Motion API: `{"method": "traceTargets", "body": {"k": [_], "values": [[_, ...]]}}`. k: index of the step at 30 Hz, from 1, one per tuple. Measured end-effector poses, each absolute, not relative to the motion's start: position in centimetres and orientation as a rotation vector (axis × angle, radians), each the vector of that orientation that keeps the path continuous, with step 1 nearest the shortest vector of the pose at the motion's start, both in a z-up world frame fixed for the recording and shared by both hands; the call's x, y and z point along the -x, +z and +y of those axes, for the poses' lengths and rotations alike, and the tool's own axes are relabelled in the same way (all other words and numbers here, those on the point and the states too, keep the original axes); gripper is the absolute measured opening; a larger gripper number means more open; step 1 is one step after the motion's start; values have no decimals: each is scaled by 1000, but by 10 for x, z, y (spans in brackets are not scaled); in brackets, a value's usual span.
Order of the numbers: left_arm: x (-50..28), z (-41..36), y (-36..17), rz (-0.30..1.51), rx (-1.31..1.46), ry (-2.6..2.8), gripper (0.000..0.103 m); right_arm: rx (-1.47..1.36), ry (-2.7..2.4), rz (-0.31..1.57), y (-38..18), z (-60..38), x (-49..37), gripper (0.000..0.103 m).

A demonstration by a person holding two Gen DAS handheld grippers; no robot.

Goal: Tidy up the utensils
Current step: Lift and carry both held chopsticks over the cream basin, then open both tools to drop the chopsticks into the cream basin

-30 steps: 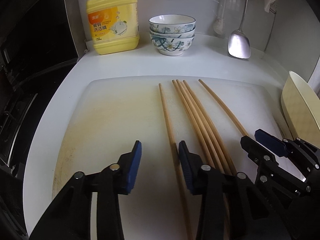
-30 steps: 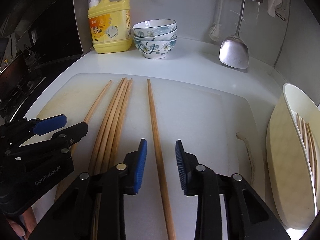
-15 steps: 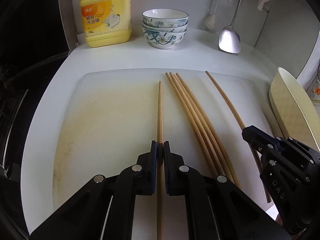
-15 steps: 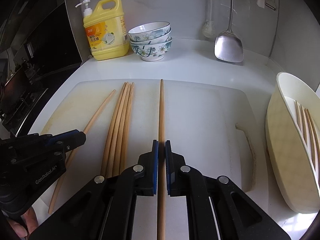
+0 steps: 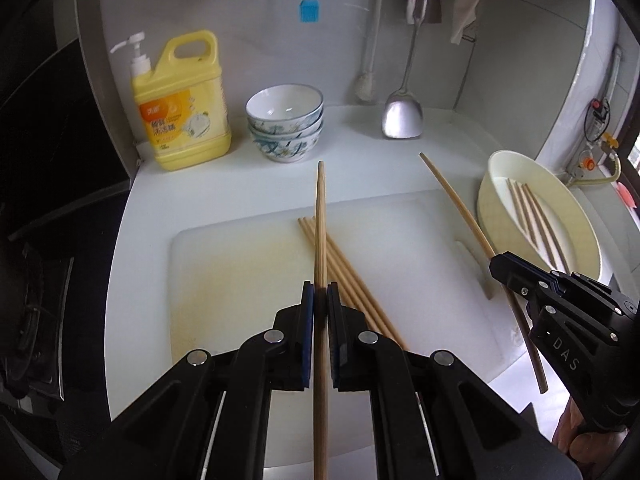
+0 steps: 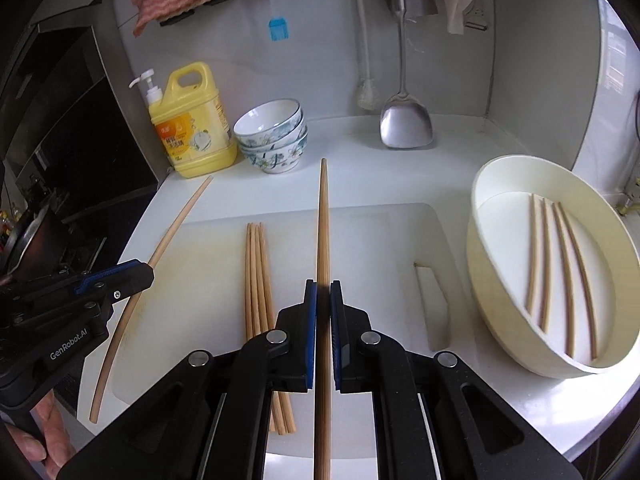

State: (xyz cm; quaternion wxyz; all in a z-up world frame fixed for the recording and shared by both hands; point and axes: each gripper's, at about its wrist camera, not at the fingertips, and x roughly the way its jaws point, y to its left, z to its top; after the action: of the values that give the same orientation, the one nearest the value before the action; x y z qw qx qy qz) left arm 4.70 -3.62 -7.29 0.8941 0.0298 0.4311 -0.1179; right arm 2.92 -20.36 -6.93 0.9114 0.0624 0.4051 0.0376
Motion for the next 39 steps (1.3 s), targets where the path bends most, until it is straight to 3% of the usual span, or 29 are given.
{"method": "traceTargets", "body": {"k": [13, 25, 39], "values": [[-75, -191, -27, 834, -127, -572, 7, -191, -237, 778, -25, -353, -5, 7], [-100, -341, -76, 955, -236, -727, 7, -304, -264, 867, -72, -460, -37, 6], [-130, -373, -131, 1090, -301, -646, 7, -337, -233, 966, -117, -494, -70, 7]]}}
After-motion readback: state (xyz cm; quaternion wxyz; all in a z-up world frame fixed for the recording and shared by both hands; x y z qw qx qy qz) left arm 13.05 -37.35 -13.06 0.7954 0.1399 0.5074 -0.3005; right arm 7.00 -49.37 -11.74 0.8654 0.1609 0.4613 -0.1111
